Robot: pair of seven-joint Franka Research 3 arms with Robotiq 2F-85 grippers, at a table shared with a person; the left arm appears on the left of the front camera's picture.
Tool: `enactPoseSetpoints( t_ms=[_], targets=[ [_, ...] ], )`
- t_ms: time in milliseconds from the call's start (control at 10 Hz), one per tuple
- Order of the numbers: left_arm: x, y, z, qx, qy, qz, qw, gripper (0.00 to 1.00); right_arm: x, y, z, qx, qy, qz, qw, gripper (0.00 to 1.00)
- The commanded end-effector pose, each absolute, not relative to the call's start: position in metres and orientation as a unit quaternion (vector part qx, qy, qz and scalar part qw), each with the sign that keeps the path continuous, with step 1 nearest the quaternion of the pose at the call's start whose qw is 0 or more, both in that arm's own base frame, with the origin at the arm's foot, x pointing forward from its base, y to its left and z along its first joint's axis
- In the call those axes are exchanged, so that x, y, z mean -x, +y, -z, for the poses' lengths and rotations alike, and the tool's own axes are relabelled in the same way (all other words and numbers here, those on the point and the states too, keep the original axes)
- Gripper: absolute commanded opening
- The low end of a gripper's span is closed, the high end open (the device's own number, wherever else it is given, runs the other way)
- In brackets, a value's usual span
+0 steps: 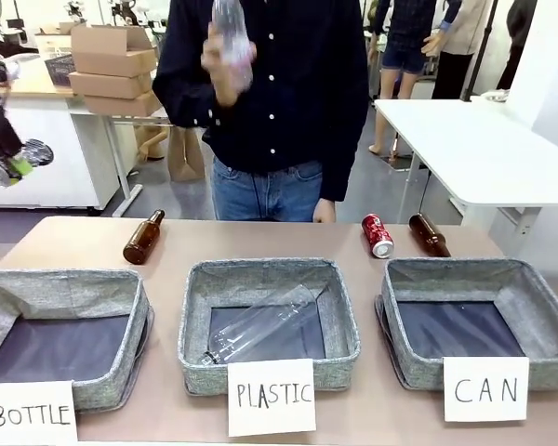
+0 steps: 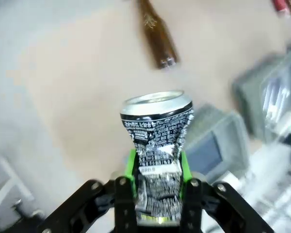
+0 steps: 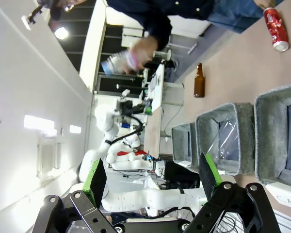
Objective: Sort the can waste into the basket.
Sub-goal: Pick up the can waste from the table and place it in the right Fabric basket.
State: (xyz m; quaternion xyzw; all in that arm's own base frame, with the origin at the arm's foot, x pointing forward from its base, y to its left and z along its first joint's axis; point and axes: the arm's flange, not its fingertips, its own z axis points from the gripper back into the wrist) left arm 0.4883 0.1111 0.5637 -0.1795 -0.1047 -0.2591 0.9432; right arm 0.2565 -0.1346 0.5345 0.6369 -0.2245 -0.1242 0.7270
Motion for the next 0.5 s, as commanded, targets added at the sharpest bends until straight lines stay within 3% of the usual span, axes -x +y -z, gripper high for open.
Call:
enactPoseSetpoints(
  t_ms=[0, 200, 400],
  targets=[
    [-0.422, 0.118, -0.561, 0.226, -0.115, 0.361, 0.897, 0.32, -0.259, -0.134, -0.537, -0.643, -0.237, 0.113, 0.719, 1.0],
    [-0.347, 0.109, -0.563, 0.21, -0.149, 0.478, 0.84, 0.32, -0.259, -0.134, -0.537, -0.643, -0.237, 0.113, 0.719, 1.0],
    [-0.306, 0.105, -0.556, 0.189, -0.165, 0.536, 0.806, 0.32, -0.259, -0.134, -0.537, -0.643, -0.237, 0.113, 0.719, 1.0]
  ],
)
